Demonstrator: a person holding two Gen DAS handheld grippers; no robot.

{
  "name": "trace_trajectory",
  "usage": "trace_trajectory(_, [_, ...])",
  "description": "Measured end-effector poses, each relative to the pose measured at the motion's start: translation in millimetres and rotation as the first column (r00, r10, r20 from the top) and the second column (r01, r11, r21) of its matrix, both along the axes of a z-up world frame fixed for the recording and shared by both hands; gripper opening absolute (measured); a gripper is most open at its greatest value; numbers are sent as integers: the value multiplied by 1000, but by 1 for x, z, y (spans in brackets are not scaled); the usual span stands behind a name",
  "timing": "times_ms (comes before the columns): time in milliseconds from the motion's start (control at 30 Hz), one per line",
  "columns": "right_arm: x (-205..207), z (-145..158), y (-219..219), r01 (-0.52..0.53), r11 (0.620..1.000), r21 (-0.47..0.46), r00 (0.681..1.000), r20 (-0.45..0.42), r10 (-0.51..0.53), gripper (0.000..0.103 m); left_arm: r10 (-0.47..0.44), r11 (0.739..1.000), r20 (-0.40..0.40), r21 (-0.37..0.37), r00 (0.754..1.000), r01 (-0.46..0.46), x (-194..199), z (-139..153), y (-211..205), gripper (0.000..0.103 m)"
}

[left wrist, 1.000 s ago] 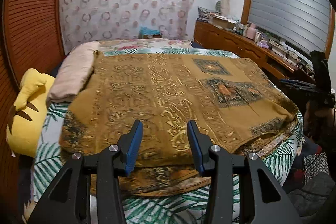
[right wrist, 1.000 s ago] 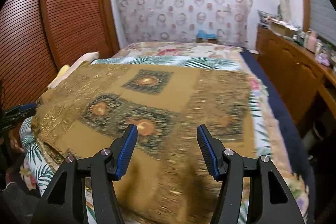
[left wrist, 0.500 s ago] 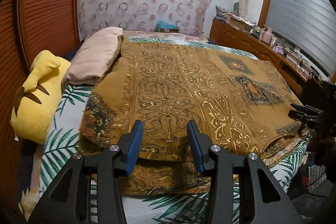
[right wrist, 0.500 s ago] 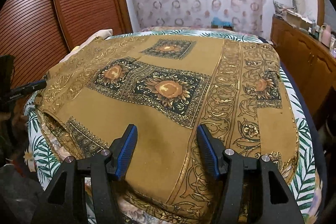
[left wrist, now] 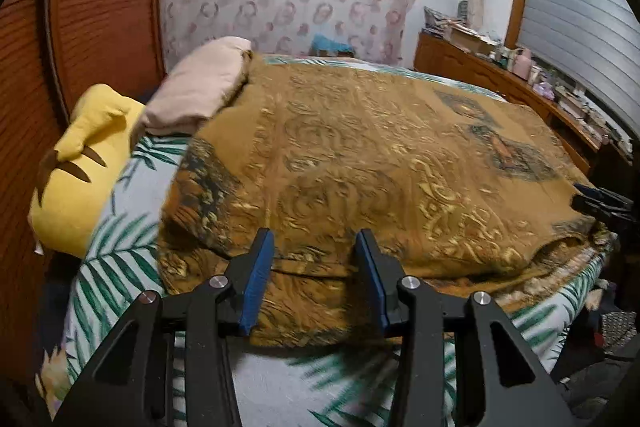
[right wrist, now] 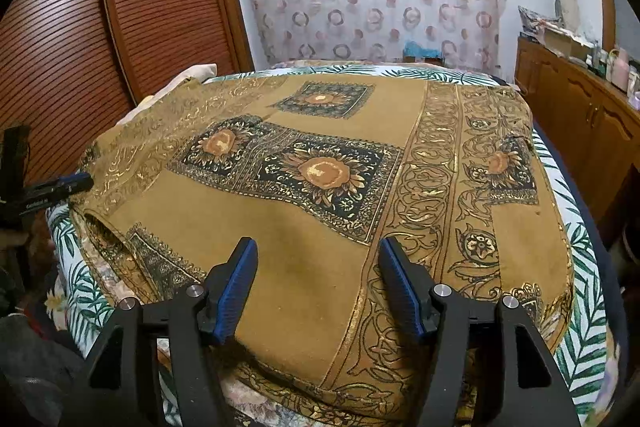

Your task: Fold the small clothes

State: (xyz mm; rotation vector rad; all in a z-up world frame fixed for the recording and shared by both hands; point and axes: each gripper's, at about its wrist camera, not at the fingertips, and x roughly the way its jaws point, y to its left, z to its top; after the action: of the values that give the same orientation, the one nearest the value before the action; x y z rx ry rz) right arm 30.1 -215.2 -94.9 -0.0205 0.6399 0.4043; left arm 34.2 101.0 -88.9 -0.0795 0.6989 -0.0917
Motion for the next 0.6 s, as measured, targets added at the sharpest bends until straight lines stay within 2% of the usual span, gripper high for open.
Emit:
trace_trajectory(267, [-5,2,4,-6,1000,-27,1000,8,7,71,47,999,-6,11,999,-47,-5,0,22,45])
trace_trajectory(367, [-5,2,4,-8,999,-32,1000,8,8,71,106,994,-12,38,994,-105,-8,0,38,45])
trace_trajectory(433, [-5,2,3,-11,999,-34,1000,9,11,72,91,996,-22,18,996,-90,-8,-1,47,45])
trace_trajectory(600, [-5,2,2,-12,999,-38,1000,13,12,72,116,992,-20,59,993,-114,-7,5,50,45])
